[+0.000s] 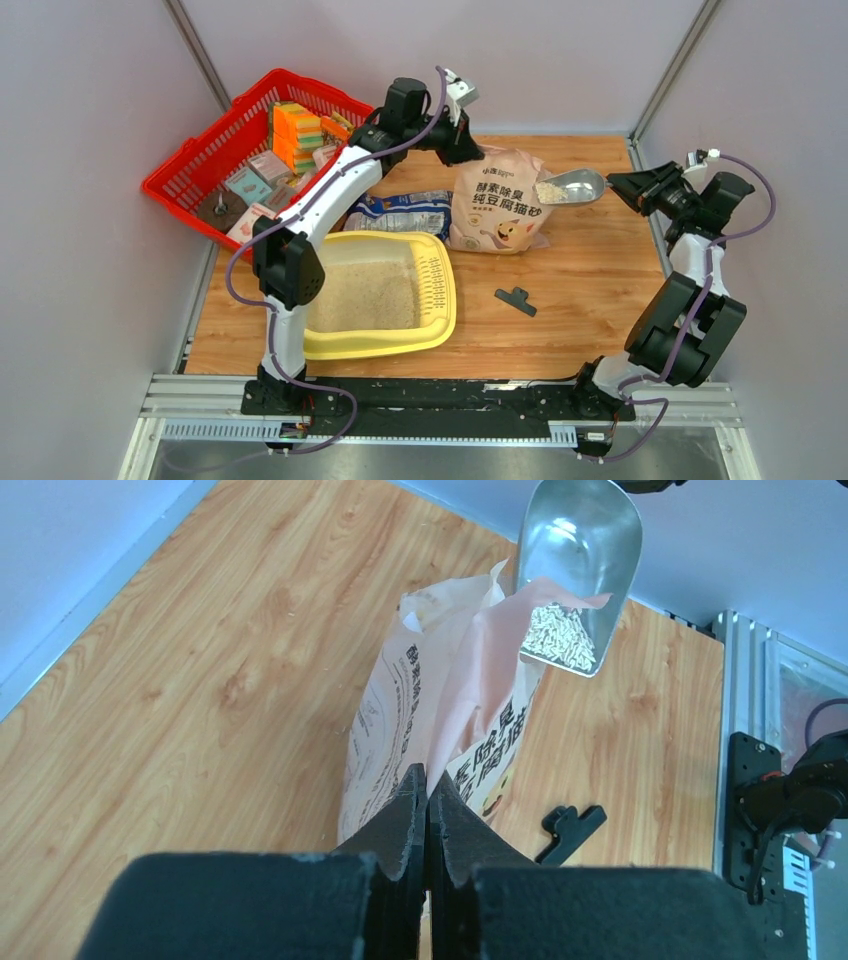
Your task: Fill the litter box with clean litter
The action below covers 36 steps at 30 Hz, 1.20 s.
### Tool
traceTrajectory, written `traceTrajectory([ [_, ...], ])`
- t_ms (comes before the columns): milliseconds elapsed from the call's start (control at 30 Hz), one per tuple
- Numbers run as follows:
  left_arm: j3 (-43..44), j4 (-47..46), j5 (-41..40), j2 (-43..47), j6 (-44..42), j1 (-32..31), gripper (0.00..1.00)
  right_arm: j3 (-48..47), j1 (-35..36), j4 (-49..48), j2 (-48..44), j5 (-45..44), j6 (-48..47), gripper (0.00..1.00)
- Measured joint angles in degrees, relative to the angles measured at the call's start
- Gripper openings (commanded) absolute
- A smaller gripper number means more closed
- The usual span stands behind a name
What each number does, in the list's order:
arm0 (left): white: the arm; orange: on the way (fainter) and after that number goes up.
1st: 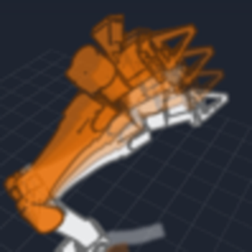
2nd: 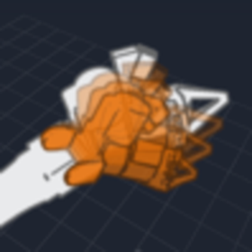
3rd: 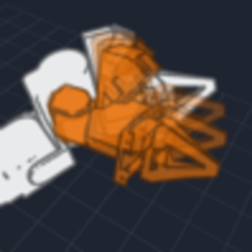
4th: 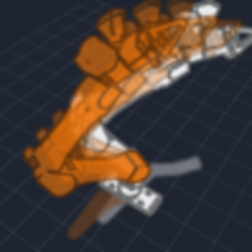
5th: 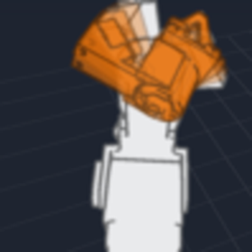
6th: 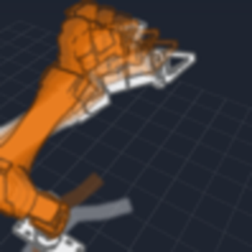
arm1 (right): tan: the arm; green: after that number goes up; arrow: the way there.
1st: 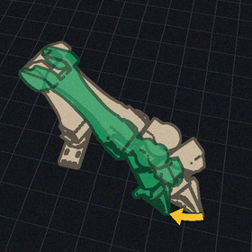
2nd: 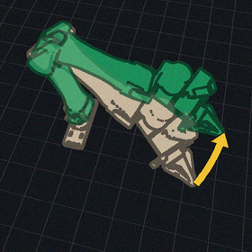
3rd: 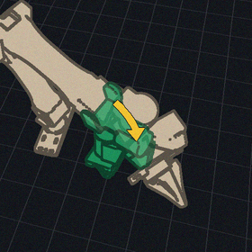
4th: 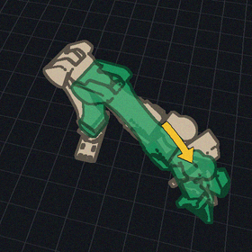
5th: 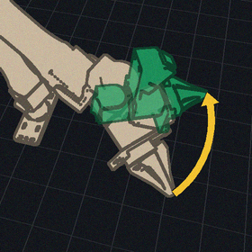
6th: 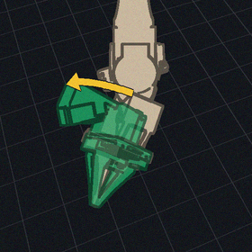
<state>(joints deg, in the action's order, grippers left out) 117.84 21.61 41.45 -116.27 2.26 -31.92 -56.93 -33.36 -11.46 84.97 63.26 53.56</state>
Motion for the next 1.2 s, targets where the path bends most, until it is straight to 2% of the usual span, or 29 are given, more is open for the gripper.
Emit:
traceTrajectory([
  [267,0.0,0.0,-0.2,0.0,0.2,0.2,0.01,0.8,-1.2,-1.7,-0.3,1.4,1.7,0.00],
  [333,0.0,0.0,-0.6,0.0,0.2,0.2,0.07,1.4,-1.3,-1.7,-0.8,1.6,2.1,0.00],
  [367,0.0,0.0,-0.9,0.0,0.2,0.2,0.17,1.8,-1.3,-1.6,-1.3,1.8,2.3,0.00],
  [433,0.0,-0.2,-1.3,0.0,0.2,0.2,0.28,2.4,-1.2,-0.9,-2.8,2.3,2.2,0.00],
  [467,0.0,-0.8,-1.5,0.0,0.1,0.3,0.38,2.5,-1.1,-0.3,-3.7,2.5,2.1,0.00],
  [633,0.0,-4.8,-2.3,0.5,0.1,0.8,0.51,2.4,1.4,4.9,-9.3,4.0,-0.6,0.00],
  [733,0.0,-5.0,-2.7,1.0,0.2,1.3,0.58,1.8,5.0,7.8,-10.9,4.8,-2.3,0.00],
  [767,-0.1,-5.0,-2.8,1.4,0.2,1.4,0.66,1.4,6.5,9.1,-11.0,4.8,-3.0,0.00],
  [967,-5.5,-4.7,-4.4,9.1,-0.3,3.3,0.67,-2.8,18.1,16.2,-10.9,3.0,-7.6,0.00],
  [1200,-17.3,-4.1,-8.0,26.8,-2.6,9.0,0.67,-12.0,34.5,22.8,-6.1,-3.5,-15.7,0.00],
])
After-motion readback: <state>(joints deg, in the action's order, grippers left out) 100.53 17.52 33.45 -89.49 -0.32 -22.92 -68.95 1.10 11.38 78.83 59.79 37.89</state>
